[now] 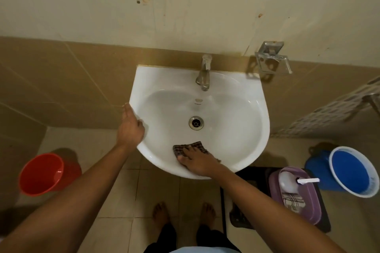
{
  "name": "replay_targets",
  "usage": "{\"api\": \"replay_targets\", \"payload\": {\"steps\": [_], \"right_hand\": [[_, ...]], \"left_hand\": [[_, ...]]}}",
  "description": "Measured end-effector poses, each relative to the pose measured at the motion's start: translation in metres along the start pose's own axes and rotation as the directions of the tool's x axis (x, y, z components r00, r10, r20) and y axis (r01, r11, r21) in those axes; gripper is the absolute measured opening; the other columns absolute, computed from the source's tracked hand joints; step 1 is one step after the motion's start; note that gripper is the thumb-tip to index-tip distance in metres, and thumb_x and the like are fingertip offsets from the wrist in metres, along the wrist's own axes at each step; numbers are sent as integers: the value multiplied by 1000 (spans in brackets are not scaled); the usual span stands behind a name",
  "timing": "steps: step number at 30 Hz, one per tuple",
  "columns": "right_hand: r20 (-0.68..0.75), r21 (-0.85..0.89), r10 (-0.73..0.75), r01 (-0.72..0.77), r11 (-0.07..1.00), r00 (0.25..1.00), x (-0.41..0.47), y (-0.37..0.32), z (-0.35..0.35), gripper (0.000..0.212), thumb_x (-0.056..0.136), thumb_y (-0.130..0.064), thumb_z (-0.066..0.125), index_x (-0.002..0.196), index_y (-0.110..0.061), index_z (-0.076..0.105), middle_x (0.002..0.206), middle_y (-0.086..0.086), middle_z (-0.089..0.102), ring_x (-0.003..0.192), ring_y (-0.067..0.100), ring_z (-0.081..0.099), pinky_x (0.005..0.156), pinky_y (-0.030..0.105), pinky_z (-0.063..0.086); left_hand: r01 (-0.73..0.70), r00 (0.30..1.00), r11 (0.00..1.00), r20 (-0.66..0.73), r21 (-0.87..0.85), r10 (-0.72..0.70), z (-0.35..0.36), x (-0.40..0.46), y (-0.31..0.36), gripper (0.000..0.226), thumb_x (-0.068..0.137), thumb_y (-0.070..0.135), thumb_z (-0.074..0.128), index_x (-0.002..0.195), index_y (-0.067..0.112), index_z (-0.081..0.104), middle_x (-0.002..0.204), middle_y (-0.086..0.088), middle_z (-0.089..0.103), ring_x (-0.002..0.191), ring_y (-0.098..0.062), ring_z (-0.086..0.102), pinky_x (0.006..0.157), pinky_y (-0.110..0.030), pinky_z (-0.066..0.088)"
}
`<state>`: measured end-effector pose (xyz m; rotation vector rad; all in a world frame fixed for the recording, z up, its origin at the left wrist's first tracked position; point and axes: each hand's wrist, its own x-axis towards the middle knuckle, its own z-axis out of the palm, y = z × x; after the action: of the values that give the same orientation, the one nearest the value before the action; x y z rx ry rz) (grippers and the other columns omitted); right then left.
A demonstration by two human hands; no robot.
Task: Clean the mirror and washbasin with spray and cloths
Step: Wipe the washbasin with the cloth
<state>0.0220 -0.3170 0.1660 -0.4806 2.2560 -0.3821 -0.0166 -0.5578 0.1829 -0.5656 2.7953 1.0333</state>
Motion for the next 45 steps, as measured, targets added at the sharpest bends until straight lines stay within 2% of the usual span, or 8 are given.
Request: {"api": "replay_targets", "payload": {"steps": [14,23,30,33,37,41,43,45], "right_hand": [[-42,148,-8,14,989,999,36,-40,3,62,104,-53,22,158,-29,2,166,0,-3,152,19,-3,122,49,2],[87,-264,134,-107,959,987,-12,81,-31,65,100,-62,19,157,-36,2,166,-5,-6,152,19,-4,119,57,-3],[-166,-612,77,-164,774,983,-3,163,-91,68,94,-59,7,157,-32,5,166,-1,-3,153,19,-6,105,56,-29],[-233,-648,47,-191,737,971,9,171,-100,62,101,-50,23,157,-29,9,166,1,-1,153,20,-5,106,55,-31],[-283,-559,102,-251,790,954,6,142,-81,61,97,-35,45,152,-17,26,160,11,22,146,30,19,115,58,19],[-334,-449,158,-304,840,929,1,117,-64,48,92,-17,52,139,-9,41,140,12,42,130,32,39,101,46,39],[-493,-92,300,-392,915,816,5,111,-70,35,96,-17,49,129,-6,49,127,11,51,119,29,50,91,40,46],[-544,531,607,-322,784,579,11,104,-84,32,101,-23,45,124,-2,52,122,14,58,111,30,57,81,37,48]], "left_hand": [[-43,996,988,-79,-150,32,13,0,-1,66,97,10,43,153,10,8,154,-17,25,130,-40,42,106,-53,40],[1,996,995,-94,-102,-11,13,-4,7,67,100,12,43,154,8,4,156,-18,20,137,-41,32,113,-48,28],[25,995,998,-90,-62,-30,16,-3,1,67,100,16,44,155,12,4,158,-16,17,141,-40,27,116,-49,23],[19,994,998,-102,-56,-25,17,-2,2,67,100,15,44,155,11,5,158,-17,17,140,-40,28,116,-47,23],[21,993,999,-115,-47,-27,16,0,4,67,100,14,44,155,11,6,158,-17,18,140,-40,28,116,-45,22],[9,994,999,-106,-42,-14,14,1,3,68,99,13,45,154,10,6,157,-18,19,139,-41,30,115,-48,25],[28,995,998,-95,-47,-33,12,0,5,68,99,14,45,155,11,5,156,-17,20,137,-41,32,114,-49,26],[15,995,999,-95,-45,-19,11,0,4,68,99,14,45,154,10,5,156,-18,21,137,-41,32,114,-48,26]]}}
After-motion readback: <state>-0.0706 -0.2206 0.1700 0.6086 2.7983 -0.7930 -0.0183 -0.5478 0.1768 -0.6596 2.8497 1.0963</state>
